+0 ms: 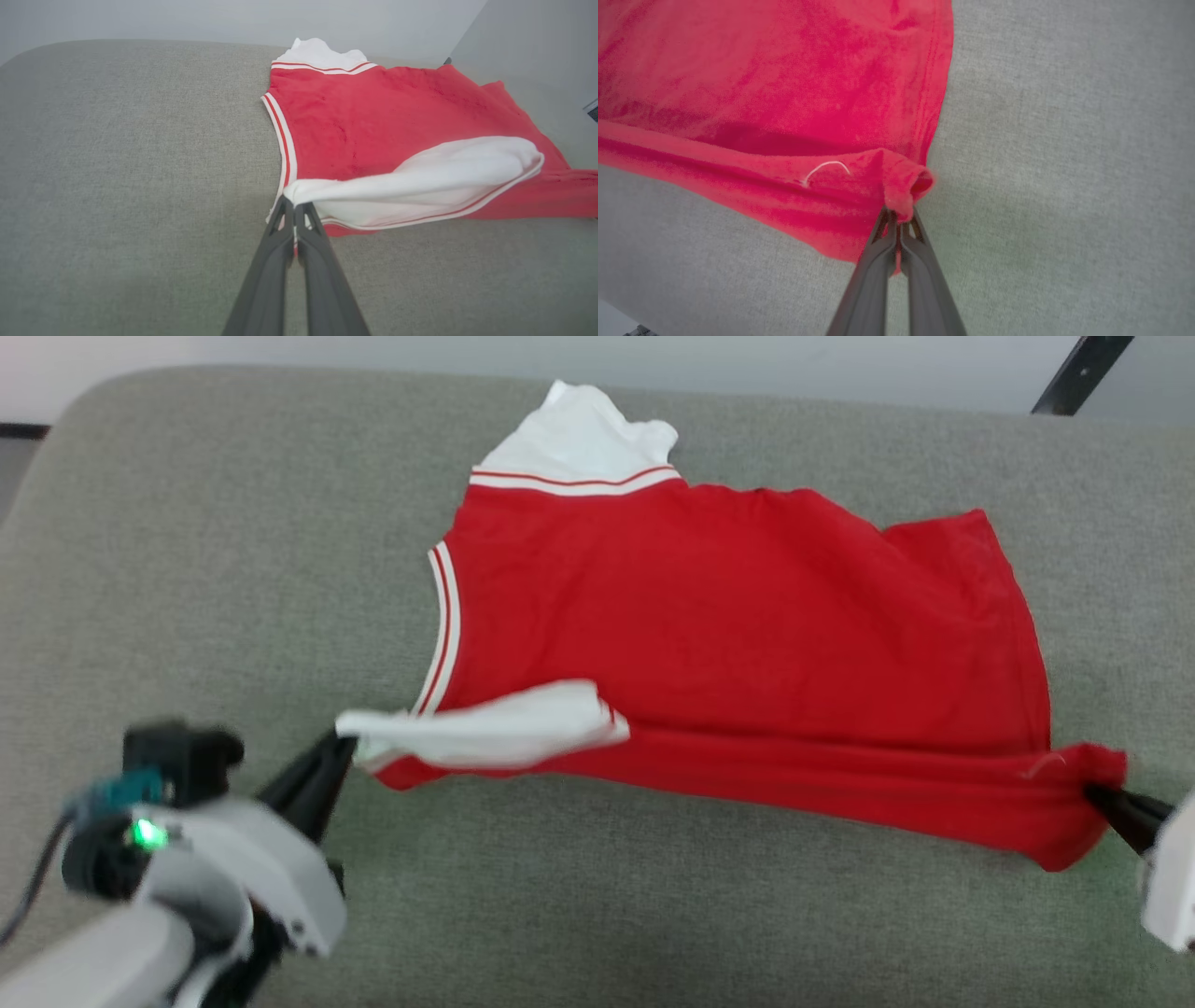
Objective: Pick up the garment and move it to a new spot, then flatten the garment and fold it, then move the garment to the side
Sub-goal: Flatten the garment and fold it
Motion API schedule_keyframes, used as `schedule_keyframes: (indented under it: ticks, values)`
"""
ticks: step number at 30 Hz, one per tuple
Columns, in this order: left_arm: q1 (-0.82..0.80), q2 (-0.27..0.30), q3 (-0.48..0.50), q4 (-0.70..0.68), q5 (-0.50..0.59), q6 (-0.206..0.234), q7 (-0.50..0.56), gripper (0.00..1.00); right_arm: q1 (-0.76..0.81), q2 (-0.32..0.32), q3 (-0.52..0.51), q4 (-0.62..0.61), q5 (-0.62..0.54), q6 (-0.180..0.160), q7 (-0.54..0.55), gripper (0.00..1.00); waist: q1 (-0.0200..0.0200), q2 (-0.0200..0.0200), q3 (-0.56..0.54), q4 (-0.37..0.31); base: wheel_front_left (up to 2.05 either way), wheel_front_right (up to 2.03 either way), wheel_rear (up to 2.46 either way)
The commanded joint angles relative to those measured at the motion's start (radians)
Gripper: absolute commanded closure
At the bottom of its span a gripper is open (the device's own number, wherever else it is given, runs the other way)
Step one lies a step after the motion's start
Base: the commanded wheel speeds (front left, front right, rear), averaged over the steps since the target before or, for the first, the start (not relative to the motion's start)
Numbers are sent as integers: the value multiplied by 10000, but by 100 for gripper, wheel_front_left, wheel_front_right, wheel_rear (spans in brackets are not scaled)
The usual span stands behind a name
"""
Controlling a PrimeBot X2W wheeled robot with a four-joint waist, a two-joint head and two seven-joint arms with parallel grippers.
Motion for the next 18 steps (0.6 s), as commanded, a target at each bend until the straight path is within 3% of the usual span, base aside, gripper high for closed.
schedule_keyframes:
  ticks: [1,7,12,18]
  values:
    - [-554,-115,-66,388,141,-262,325,100,-493,-94,293,320,-207,-12,181,100,0,0,265,-157,0,0,0]
    - [-2363,-1107,-435,2201,-35,-1435,1785,100,-2282,-61,1170,1777,-484,-12,584,100,0,0,658,-344,0,0,0]
    - [-3535,-1732,-765,3690,-437,-2061,3365,100,-3145,-49,1839,2856,-536,-12,766,100,0,0,945,-444,0,0,0]
    - [-4463,-2334,-1170,5271,-1170,-2002,5707,100,-3825,31,2451,3814,-409,-13,801,100,0,0,1303,-567,0,0,0]
